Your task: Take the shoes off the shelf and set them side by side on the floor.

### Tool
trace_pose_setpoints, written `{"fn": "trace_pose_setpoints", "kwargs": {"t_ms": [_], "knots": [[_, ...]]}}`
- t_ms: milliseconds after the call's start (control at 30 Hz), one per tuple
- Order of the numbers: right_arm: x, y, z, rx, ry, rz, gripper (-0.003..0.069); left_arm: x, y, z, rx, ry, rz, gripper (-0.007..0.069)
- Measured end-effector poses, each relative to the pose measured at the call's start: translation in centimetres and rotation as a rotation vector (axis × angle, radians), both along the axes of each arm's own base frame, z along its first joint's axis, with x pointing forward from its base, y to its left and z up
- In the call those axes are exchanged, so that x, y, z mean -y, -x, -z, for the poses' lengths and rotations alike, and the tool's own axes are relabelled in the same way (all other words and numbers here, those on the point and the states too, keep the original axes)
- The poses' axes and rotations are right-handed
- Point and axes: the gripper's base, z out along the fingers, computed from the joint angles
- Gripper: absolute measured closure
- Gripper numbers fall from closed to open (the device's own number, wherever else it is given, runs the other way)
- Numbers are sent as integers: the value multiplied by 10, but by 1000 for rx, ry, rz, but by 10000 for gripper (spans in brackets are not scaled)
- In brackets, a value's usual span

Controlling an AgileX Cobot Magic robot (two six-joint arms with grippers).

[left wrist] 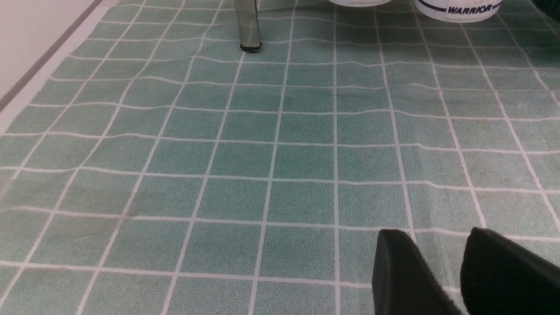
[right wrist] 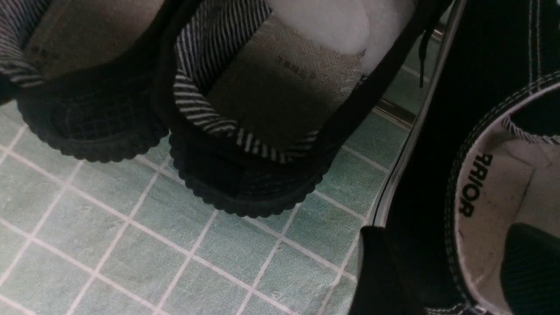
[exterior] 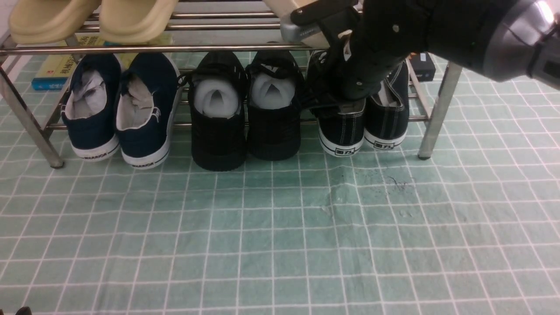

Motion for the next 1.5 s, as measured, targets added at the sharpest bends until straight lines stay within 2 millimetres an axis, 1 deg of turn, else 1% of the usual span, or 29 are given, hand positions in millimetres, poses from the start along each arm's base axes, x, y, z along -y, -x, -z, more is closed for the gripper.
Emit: {"fn": "trace_pose_setpoints", "kwargs": {"t_ms": [67, 333, 633, 767, 800, 967, 1033, 1100, 1200, 1433, 1467, 1500], "knots": [[0, -1, 3, -9, 7, 11, 271, 0, 0, 0, 0, 0, 0, 383], [0, -2, 5, -14, 1, 35, 281, 0, 0, 0, 0, 0, 0, 383], [-4, -12, 26, -13, 35, 32, 336, 0, 0, 0, 0, 0, 0, 383], [-4, -15, 31, -4, 58, 29, 421, 0, 0, 0, 0, 0, 0, 383], [-4, -15, 31, -4, 58, 29, 428, 0, 0, 0, 0, 0, 0, 383], [-4, -16, 31, 3, 70, 27, 643, 0, 0, 0, 0, 0, 0, 383], [-3, -15, 30, 0, 73, 29, 653, 0, 0, 0, 0, 0, 0, 383], [-2, -13, 27, -4, 68, 31, 653, 0, 0, 0, 0, 0, 0, 383], [3, -4, 13, -27, 60, 42, 653, 0, 0, 0, 0, 0, 0, 383], [11, 34, -34, -101, 12, 14, 653, 0, 0, 0, 0, 0, 0, 383], [12, 35, -35, -106, 14, 13, 653, 0, 0, 0, 0, 0, 0, 383], [14, 42, -41, -127, 7, -5, 653, 0, 0, 0, 0, 0, 0, 383]]}}
